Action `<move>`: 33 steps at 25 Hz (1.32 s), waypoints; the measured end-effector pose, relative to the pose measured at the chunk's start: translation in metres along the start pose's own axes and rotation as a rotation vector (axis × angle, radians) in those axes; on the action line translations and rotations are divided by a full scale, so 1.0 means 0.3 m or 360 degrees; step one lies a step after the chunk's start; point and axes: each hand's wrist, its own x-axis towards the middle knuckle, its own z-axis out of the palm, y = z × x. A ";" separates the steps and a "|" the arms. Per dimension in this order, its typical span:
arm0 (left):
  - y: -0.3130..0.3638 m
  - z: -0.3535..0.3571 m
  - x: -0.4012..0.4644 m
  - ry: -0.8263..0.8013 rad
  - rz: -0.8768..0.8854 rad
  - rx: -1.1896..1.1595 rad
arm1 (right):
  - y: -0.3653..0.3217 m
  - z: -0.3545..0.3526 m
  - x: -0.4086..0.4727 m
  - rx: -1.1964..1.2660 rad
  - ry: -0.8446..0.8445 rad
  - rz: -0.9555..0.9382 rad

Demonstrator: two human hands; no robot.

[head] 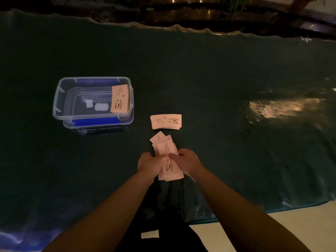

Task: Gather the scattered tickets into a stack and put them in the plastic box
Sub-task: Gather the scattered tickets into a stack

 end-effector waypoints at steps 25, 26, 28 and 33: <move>-0.023 -0.265 0.108 -0.0066 0.0671 0.0352 | -0.097 0.035 -0.023 -0.0223 -0.0296 -0.0186; -0.020 -0.290 0.118 -0.0049 0.0802 0.0446 | -0.109 0.025 -0.024 -0.0403 -0.0264 -0.0293; -0.013 -0.325 0.138 -0.0100 0.0994 0.0632 | -0.131 0.014 -0.024 -0.0748 -0.0157 -0.0470; -0.038 -0.315 0.149 -0.0312 0.1136 0.0808 | -0.121 0.037 -0.022 -0.1118 -0.0019 -0.0699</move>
